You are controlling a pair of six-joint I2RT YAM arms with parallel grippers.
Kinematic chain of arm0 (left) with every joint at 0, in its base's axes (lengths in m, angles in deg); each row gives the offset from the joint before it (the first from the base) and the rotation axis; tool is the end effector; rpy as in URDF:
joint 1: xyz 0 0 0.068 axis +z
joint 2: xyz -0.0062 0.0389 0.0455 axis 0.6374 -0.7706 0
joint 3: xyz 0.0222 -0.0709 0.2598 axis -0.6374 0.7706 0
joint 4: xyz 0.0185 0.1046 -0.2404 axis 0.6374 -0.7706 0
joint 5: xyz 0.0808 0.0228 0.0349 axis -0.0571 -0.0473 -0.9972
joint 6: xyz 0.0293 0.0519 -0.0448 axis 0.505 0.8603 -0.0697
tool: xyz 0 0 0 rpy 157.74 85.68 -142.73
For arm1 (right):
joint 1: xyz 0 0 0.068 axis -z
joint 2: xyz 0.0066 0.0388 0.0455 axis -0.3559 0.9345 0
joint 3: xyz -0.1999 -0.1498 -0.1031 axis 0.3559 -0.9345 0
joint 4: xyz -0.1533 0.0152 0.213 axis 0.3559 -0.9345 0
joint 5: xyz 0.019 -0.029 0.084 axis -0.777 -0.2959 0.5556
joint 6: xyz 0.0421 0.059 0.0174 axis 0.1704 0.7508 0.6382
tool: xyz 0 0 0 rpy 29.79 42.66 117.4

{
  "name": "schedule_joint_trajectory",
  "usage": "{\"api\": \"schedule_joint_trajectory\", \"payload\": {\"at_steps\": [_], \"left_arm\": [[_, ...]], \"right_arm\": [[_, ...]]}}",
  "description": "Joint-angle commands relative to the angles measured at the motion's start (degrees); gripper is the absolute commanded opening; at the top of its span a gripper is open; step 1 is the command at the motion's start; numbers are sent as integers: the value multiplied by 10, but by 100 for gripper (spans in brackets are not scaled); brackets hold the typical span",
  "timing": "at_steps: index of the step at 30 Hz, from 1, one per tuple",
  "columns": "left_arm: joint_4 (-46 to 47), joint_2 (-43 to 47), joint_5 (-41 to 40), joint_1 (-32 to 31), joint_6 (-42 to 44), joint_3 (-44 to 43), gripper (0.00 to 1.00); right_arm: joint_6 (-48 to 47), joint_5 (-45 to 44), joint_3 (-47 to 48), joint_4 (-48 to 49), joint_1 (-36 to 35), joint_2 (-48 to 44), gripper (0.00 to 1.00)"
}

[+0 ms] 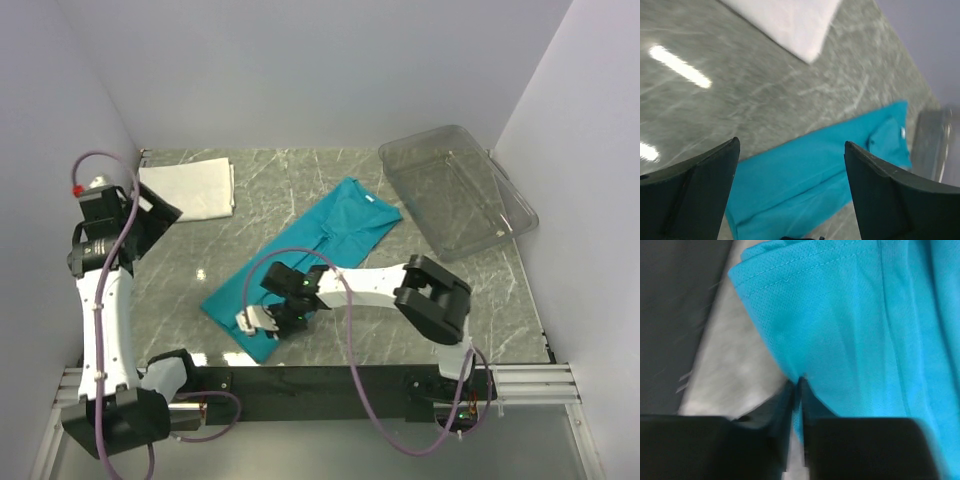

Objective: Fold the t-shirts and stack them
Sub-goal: Fold the tshirt

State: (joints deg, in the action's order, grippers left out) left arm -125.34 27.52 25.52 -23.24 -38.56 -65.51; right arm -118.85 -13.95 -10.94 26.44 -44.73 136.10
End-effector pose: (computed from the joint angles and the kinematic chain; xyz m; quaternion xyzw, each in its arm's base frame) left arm 0.2131 0.0562 0.3432 -0.3906 0.8024 -0.1284 0.4325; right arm 0.1443 0.3841 0.1332 -0.8168 0.4880 0.2511 0.1776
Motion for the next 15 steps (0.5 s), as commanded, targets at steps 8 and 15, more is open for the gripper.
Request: {"api": "schedule_joint_trajectory", "payload": {"at_steps": [8,15], "left_arm": [[160,-184,205,-101,80,1,91],[196,-427,203,-231,129,-134,78]], "right_arm": [[9,105,-53,-120,90,-178,77],[12,172,-81,-182,318,-302,77]]}}
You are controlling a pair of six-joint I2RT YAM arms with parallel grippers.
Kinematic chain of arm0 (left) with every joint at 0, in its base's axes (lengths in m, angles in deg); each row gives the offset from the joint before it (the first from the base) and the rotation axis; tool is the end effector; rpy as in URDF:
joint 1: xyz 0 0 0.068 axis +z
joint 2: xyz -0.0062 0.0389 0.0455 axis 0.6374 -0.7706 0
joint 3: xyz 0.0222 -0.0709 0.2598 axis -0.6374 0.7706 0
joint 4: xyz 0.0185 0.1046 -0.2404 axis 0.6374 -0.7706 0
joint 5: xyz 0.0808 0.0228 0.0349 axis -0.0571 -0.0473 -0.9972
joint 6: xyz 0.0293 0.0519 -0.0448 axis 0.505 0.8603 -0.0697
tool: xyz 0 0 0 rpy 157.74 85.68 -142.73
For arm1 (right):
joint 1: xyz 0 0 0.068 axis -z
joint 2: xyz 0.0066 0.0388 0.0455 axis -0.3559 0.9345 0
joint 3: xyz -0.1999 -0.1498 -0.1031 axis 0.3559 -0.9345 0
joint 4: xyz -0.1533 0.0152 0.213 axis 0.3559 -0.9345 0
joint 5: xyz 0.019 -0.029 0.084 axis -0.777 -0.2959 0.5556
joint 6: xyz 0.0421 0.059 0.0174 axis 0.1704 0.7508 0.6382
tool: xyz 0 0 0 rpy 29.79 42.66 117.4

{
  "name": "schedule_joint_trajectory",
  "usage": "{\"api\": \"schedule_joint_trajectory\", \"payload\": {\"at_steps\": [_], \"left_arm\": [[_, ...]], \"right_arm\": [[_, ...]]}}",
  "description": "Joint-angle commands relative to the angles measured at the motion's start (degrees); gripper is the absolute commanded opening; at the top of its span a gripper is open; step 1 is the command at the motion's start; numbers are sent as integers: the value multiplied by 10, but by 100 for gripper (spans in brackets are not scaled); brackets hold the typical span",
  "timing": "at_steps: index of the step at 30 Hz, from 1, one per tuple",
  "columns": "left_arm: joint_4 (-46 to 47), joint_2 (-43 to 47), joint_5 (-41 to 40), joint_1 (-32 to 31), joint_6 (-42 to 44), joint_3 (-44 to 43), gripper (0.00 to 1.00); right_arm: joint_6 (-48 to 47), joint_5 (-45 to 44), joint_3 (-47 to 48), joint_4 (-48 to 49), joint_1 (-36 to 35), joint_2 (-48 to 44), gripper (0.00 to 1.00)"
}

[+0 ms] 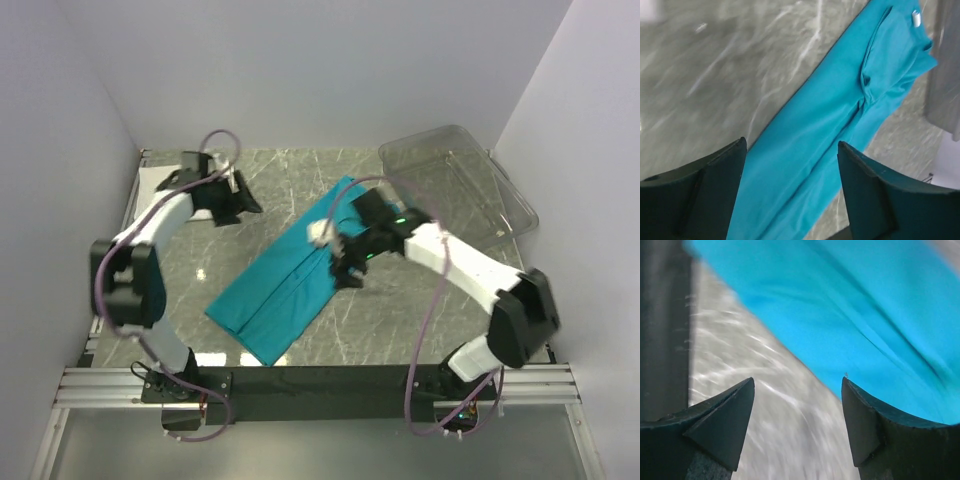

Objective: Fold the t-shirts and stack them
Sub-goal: Fold the tshirt

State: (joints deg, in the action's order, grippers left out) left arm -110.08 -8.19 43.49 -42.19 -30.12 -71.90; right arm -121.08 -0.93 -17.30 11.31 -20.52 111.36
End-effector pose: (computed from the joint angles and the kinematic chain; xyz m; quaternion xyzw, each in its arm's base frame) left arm 0.3624 -0.0414 0.2392 -0.1510 0.9119 -0.2768 0.2628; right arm 0.2165 0.2431 0.2419 -0.7060 0.5849 0.3065 0.2561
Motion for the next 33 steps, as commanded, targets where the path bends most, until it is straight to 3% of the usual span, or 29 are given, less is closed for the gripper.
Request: {"api": "schedule_joint_trajectory", "payload": {"at_steps": [1,5,9,14,22,25,28,29,33], "left_arm": [[39,-100,19,-51,51,-95,77],[30,-247,17,-94,66,-225,75],[-5,-354,13,-122,75,-348,75],[-46,-464,25,-152,78,-480,71],[-46,-493,29,-174,80,-474,61],[-58,-504,19,-185,89,-476,53],[-65,-511,-22,-194,89,-471,39],[-68,-514,-32,-194,81,-472,28],[-80,-520,-68,-193,69,-490,5]], "right_arm": [[64,34,-28,8,104,-85,76],[174,25,-65,73,268,-146,76],[241,40,-82,110,354,-177,76],[255,52,-93,125,381,-189,76],[272,55,-102,142,395,-176,76],[275,57,-102,144,395,-170,76],[278,58,-102,147,395,-167,76],[276,59,-103,147,395,-166,76],[278,58,-106,149,395,-165,76]]}}
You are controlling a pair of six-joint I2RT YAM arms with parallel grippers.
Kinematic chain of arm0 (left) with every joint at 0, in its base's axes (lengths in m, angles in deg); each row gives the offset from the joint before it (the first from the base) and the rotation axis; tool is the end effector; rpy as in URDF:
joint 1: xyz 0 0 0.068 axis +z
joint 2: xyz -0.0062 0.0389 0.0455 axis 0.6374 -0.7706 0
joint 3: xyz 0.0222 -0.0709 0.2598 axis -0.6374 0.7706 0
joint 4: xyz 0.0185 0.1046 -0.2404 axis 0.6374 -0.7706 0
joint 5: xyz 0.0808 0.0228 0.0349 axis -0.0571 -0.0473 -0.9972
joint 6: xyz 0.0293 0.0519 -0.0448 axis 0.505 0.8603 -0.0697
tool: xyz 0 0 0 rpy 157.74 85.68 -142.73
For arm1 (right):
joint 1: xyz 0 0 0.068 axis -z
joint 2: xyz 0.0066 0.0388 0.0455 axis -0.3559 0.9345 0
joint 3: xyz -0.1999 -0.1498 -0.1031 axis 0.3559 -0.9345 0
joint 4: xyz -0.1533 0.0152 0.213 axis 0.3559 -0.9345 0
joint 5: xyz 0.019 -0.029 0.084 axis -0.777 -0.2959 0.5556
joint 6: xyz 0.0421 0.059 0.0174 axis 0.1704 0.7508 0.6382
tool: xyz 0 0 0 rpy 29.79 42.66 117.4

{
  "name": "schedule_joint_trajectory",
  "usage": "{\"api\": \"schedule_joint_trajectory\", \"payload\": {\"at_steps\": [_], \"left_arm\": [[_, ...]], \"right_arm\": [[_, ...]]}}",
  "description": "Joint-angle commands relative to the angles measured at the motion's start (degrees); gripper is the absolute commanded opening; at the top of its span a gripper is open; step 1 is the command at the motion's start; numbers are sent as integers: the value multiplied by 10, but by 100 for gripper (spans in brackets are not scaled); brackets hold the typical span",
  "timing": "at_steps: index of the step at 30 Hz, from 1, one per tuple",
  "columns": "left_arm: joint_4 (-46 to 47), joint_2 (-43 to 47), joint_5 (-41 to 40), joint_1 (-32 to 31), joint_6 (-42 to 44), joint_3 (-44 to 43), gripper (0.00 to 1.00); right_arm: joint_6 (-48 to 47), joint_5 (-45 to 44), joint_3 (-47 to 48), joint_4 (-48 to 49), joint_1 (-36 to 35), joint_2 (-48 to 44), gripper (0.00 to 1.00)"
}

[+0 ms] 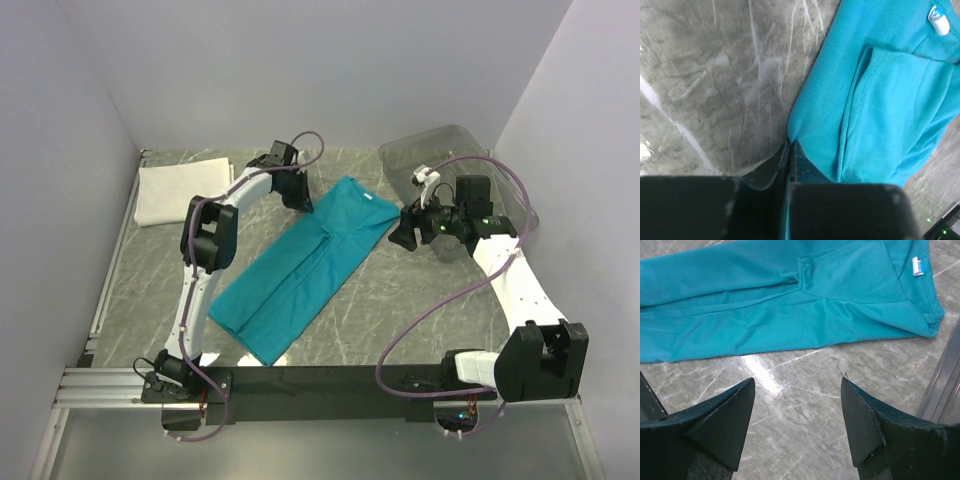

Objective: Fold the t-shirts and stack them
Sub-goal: Fold the tshirt

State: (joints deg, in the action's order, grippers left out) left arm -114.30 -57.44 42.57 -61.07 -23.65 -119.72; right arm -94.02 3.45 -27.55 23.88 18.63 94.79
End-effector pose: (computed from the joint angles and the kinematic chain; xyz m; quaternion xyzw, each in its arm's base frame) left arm 0.5006 -0.2228 0.1272 0.0406 0.9392 -0.2822 0.1911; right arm 0.2776 0.0537 0.2836 -0.3236 0.7998 0.2682 0.4286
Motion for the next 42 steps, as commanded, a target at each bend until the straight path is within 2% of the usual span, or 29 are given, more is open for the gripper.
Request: {"api": "schedule_joint_trajectory", "payload": {"at_steps": [1,7,11,14,20,23,24,25,28,30,31,33,35,38,39,41,42], "left_arm": [[-39,-29,-58,-4,3,-18,2],[-15,-1,-52,16,-25,0,0],[19,33,-76,75,-134,59,0],[24,54,-120,107,-177,93,0],[10,59,-187,132,-231,102,0],[39,60,-151,133,-232,98,1],[37,58,-139,132,-228,90,6],[33,57,-126,129,-217,69,24],[34,81,-95,126,-197,47,50],[46,122,-73,126,-186,54,58],[46,139,-73,126,-172,57,66],[43,175,-85,127,-152,68,68],[30,242,-115,130,-120,97,71],[53,368,-194,140,-91,209,77],[57,436,-224,145,-89,279,78],[62,500,-225,171,-98,353,80],[55,554,-225,181,-104,419,80]], "right_arm": [[7,13,-4,24,4,2,76],[8,-2,-7,28,5,10,76],[13,-15,-1,26,4,26,76],[16,-14,4,25,5,37,76],[23,-32,12,23,-2,61,76],[6,-50,28,2,-20,89,76],[2,-54,33,-3,-37,96,76],[-10,-54,41,-13,-48,102,76],[-18,-67,56,-23,-108,133,76],[-20,-69,64,-27,-165,159,76],[-31,-67,71,-29,-186,167,76],[-61,-66,72,-31,-233,182,77],[-144,-57,65,-36,-306,185,78],[-270,-57,44,-32,-393,178,79],[-294,-67,38,-28,-417,177,80],[-315,-122,32,-5,-477,192,81],[-317,-132,34,3,-492,199,81]]}}
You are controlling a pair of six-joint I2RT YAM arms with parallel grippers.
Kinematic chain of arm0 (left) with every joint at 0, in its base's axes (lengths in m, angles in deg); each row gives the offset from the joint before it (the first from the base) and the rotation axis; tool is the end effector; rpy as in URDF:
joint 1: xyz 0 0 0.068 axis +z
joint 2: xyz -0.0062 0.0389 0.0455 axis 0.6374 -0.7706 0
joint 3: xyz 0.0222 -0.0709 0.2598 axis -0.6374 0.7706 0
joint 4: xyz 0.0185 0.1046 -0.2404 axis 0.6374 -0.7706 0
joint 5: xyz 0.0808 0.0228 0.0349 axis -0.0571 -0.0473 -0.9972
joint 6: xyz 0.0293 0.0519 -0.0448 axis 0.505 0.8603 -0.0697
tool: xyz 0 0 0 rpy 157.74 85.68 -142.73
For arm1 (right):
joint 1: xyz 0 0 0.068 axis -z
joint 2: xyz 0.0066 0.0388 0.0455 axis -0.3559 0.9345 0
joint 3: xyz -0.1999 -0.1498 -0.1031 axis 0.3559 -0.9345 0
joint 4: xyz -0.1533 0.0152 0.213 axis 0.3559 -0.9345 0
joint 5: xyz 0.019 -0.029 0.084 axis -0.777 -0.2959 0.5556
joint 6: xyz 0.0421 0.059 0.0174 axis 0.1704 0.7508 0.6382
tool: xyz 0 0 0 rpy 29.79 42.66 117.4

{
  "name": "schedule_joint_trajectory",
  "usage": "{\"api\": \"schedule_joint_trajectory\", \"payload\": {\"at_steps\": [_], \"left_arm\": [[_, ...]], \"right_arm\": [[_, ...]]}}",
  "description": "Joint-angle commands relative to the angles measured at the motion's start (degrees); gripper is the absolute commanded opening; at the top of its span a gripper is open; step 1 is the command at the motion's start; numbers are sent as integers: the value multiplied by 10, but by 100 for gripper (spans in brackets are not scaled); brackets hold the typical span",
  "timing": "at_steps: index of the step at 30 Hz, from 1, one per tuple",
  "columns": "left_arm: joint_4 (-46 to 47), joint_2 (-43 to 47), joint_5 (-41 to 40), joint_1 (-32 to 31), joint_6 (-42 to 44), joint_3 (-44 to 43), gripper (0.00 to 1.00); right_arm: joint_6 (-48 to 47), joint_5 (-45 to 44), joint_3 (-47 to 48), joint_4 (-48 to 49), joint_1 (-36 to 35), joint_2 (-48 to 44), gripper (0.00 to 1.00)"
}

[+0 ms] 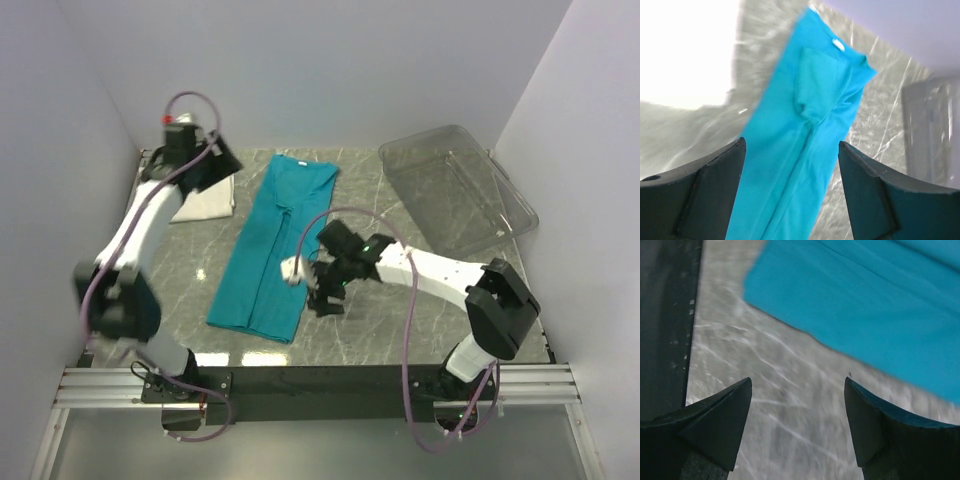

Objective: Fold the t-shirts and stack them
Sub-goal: Fold the tshirt

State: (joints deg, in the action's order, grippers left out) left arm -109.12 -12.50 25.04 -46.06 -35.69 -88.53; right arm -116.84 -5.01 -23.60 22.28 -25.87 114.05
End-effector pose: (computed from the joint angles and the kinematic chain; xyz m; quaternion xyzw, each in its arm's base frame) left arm 0.4068 -0.0517 0.3110 -0.2054 0.8717 -0.1959 0.3994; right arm 0.2025 0.2672 0.2027 -0.7140 0.5851 0.2931 0.2489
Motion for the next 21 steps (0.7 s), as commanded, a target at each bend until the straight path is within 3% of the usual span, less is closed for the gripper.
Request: {"api": "schedule_joint_trajectory", "payload": {"at_steps": [1,6,9,14,21], "left_arm": [[-5,129,-42,56,6,137,80],[-87,256,-26,100,-24,309,78],[-152,300,-38,106,-70,361,76],[-242,343,-66,107,-116,399,74],[-282,350,-77,106,-157,454,67]], "right_arm": [[-81,-54,-9,30,-58,12,81],[-50,-109,-44,108,-158,23,81],[-4,-136,-49,155,-194,33,80],[42,-167,-43,198,-224,67,79],[65,-180,-48,228,-237,94,78]]}}
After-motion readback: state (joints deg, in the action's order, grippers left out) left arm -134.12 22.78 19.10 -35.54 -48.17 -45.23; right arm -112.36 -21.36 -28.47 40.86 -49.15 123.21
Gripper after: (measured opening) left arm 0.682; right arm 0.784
